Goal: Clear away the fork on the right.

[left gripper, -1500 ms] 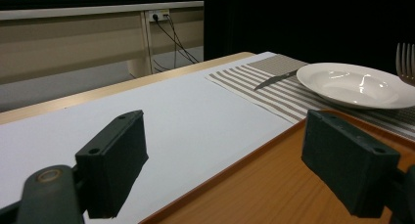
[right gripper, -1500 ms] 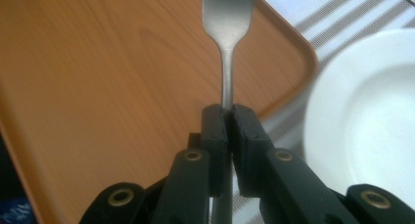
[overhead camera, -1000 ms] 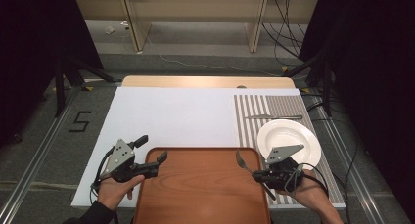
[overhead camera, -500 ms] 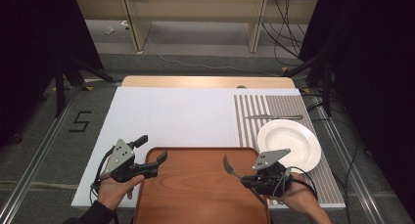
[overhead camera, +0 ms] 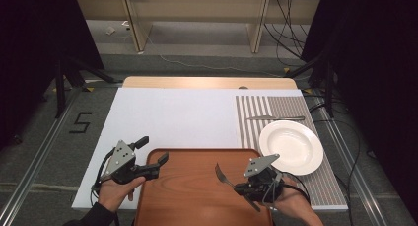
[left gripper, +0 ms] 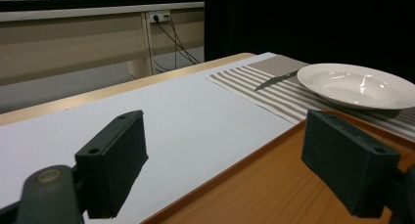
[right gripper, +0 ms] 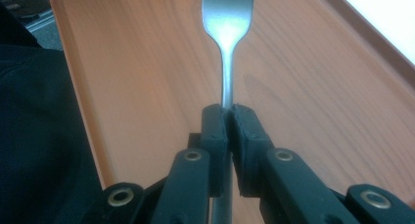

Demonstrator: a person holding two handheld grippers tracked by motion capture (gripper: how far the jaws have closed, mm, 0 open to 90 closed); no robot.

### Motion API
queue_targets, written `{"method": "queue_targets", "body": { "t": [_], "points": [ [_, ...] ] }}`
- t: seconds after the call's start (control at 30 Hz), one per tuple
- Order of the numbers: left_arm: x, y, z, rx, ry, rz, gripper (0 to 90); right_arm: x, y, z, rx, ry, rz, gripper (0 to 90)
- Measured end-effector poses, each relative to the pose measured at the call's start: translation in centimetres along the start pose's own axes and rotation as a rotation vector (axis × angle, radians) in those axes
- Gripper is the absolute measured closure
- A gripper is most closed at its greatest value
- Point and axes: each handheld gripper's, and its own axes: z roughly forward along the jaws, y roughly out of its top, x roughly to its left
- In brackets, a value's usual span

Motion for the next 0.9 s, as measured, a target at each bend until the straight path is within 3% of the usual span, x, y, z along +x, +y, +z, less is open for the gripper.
{"method": "queue_targets", "body": {
  "t": [0.37,0.9],
  "points": [
    [0.0,0.0,0.0,-0.001,0.001,0.0,16.3,0.1,-0.1,1.2,0.053,0.02,0.006,84.8],
    [0.0,0.0,0.0,0.001,0.0,0.002,16.3,0.0,-0.5,2.3,0.133,0.014,0.004,84.8]
  ]
}}
